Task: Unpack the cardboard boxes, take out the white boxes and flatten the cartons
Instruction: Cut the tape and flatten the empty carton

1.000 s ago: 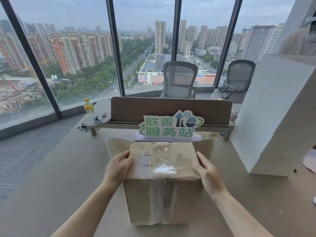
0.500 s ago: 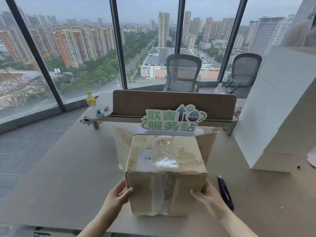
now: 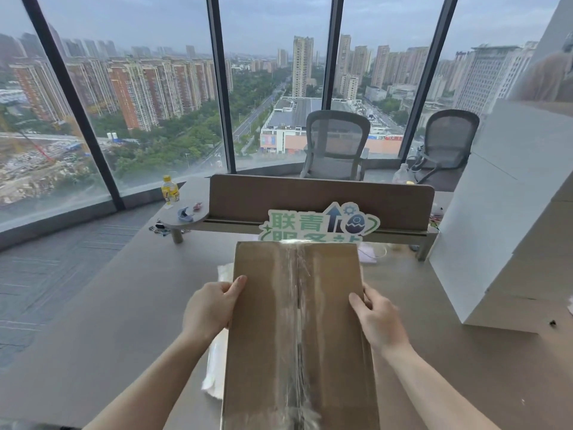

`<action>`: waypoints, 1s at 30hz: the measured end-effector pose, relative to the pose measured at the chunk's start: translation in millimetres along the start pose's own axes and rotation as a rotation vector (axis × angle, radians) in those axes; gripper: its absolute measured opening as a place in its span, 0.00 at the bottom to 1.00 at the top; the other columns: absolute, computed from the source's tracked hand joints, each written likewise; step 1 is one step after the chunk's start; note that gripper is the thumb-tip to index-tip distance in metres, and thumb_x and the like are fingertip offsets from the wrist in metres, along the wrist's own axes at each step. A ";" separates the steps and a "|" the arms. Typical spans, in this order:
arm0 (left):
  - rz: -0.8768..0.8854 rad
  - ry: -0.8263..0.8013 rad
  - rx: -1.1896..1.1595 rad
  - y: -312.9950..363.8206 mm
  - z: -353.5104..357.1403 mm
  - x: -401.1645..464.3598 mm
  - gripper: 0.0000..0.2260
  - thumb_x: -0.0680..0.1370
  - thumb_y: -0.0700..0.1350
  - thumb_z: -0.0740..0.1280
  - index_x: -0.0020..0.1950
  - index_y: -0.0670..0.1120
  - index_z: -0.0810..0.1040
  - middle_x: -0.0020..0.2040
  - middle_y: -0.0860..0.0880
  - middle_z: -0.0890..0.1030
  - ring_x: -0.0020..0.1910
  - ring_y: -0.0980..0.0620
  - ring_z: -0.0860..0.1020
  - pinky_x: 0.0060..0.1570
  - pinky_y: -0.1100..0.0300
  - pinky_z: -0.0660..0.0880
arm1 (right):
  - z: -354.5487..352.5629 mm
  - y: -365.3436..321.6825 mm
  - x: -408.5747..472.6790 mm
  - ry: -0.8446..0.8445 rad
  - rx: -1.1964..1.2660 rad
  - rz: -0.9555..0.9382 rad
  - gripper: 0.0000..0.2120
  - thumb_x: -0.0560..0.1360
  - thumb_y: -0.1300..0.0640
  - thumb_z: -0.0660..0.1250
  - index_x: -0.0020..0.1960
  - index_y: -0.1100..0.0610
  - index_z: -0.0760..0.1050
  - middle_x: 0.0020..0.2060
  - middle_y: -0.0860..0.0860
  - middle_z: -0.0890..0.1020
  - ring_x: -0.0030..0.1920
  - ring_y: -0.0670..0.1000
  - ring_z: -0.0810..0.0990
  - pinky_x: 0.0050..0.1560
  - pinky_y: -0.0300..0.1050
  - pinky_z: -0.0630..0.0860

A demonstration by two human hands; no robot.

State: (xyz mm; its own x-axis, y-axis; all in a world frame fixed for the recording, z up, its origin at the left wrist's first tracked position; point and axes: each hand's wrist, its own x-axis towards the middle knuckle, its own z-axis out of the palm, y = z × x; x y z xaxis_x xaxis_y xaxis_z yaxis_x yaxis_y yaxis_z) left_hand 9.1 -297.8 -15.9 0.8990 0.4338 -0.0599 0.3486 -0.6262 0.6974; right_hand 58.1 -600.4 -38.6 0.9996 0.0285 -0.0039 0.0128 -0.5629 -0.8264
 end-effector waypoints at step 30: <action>0.135 -0.221 0.365 -25.3 125.1 58.8 0.30 0.79 0.65 0.57 0.79 0.61 0.53 0.81 0.52 0.45 0.79 0.40 0.48 0.75 0.43 0.56 | 37.8 118.2 41.2 0.002 -0.111 0.516 0.26 0.82 0.51 0.59 0.78 0.54 0.59 0.73 0.53 0.69 0.70 0.57 0.70 0.63 0.48 0.70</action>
State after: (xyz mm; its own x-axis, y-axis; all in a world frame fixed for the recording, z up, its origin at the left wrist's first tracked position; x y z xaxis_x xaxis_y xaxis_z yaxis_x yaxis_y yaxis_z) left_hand 86.4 -337.5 -126.4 0.9642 0.2081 -0.1646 0.2590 -0.8724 0.4144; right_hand 99.8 -634.5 -157.8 0.8767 -0.2766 -0.3937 -0.4785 -0.5872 -0.6529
